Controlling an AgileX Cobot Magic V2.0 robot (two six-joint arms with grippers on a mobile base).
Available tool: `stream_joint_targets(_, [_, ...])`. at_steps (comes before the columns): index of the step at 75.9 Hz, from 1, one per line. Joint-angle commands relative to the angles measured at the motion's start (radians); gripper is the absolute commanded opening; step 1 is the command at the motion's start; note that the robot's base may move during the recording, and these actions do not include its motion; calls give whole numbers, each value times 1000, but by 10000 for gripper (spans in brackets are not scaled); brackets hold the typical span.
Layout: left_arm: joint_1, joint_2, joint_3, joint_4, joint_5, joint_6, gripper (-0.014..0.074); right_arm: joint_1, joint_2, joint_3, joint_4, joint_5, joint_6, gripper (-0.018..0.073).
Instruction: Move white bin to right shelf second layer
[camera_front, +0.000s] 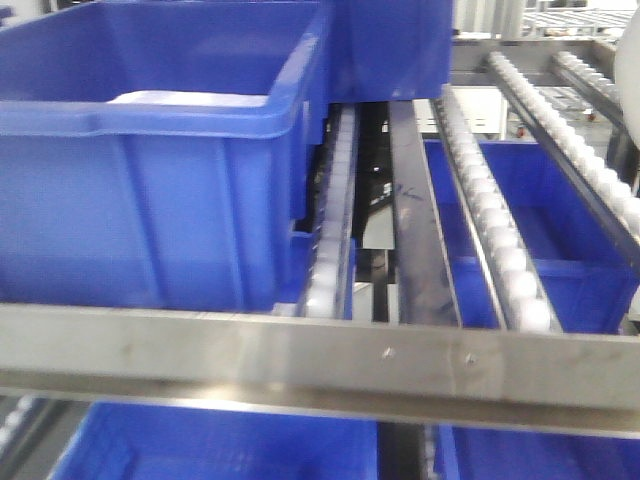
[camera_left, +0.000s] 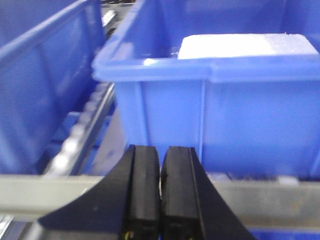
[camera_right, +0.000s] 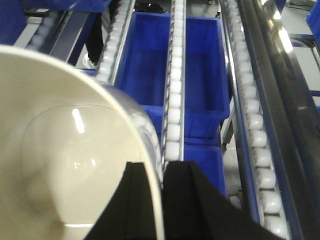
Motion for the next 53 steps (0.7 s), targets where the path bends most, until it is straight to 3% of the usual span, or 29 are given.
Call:
stream_joint_targets(1, [-3, -14, 37, 0, -87, -5, 85, 1, -1, -33, 9, -103, 0, 48])
stream_joint_targets(53, [-3, -14, 37, 0, -87, -5, 85, 1, -1, -33, 9, -103, 0, 48])
